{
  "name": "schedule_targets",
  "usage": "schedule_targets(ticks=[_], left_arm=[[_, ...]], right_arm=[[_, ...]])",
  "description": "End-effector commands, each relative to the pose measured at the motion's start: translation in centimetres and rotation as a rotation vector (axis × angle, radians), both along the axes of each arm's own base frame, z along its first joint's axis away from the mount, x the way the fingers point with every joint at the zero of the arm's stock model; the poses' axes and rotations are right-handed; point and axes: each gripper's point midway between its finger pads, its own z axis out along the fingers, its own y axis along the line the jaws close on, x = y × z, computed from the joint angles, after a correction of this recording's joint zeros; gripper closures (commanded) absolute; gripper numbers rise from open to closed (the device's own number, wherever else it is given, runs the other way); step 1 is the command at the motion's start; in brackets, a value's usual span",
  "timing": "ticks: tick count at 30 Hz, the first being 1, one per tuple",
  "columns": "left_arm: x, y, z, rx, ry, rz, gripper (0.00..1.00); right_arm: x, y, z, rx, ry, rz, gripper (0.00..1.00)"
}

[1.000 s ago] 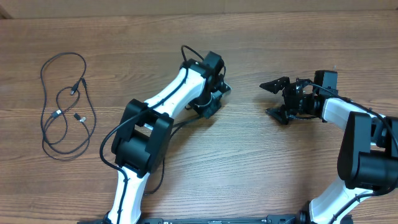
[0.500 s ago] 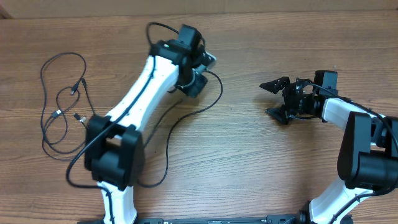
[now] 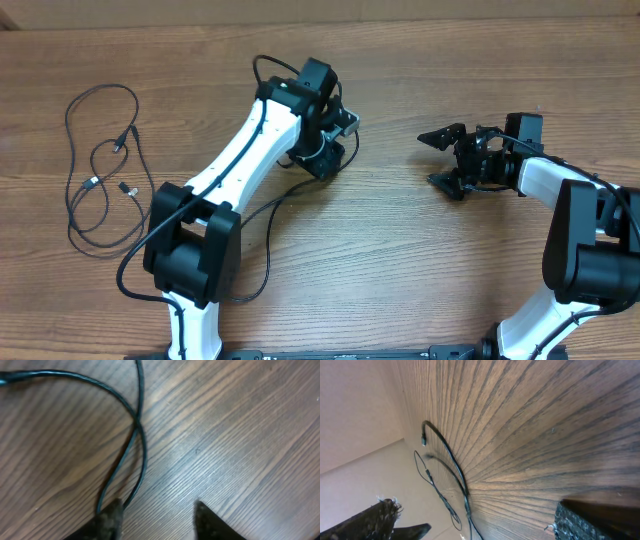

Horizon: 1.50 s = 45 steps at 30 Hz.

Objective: Untangle cables

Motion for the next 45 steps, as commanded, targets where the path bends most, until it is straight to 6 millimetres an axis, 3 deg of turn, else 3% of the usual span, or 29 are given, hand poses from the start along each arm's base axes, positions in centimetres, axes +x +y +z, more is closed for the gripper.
schedule_targets(ticks=[1,4,8,12,18,26,29,34,39,41,45], left_arm=[[-0.3,-0.2,-0.5,-0.002,0.020,0.001,0.39],[0.1,1.3,-0.9,0.078,0.003,0.057,0.31],[0.7,3.9,-1.5,0.206,-0.020,0.164,0.36],[-0.7,4.6,-2.9,0.237,0.023,0.157,0.34],[-3.8,6.5,-6.8,0.296,0.102,0.105,0.33],[-3.8,8.0,-9.9,0.284,0.078,0.141,0.30],[-3.7,8.5,-10.5,0.277,0.073,0.156,0.35],[-5.0,8.1,-11.2,0.240,0.121,0.156,0.75],[-6.0,8.0,-11.8,0.223,0.154,0.155,0.78],[-6.1,8.1,-12.0,0.221,0.152,0.155,0.94],[-5.7,7.4,-11.7,0.185,0.147,0.168,0.96]], right_arm=[[-0.5,-1.6,-2.9,-0.108,0.046,-0.036,0.00],[-0.5,-1.6,-2.9,-0.108,0.046,-0.036,0.00],[-0.5,-1.6,-2.9,-0.108,0.046,-0.036,0.00],[-0.5,-1.6,-2.9,-0.108,0.046,-0.036,0.00],[-0.5,-1.6,-2.9,-0.108,0.046,-0.036,0.00],[-0.5,-1.6,-2.9,-0.108,0.046,-0.036,0.00],[-0.5,-1.6,-2.9,-0.108,0.046,-0.036,0.00],[-0.5,-1.6,-2.9,-0.108,0.046,-0.036,0.00],[-0.5,-1.6,-2.9,-0.108,0.046,-0.036,0.00],[-0.5,-1.6,-2.9,-0.108,0.046,-0.036,0.00],[-0.5,-1.6,-2.9,-0.108,0.046,-0.036,0.00]])
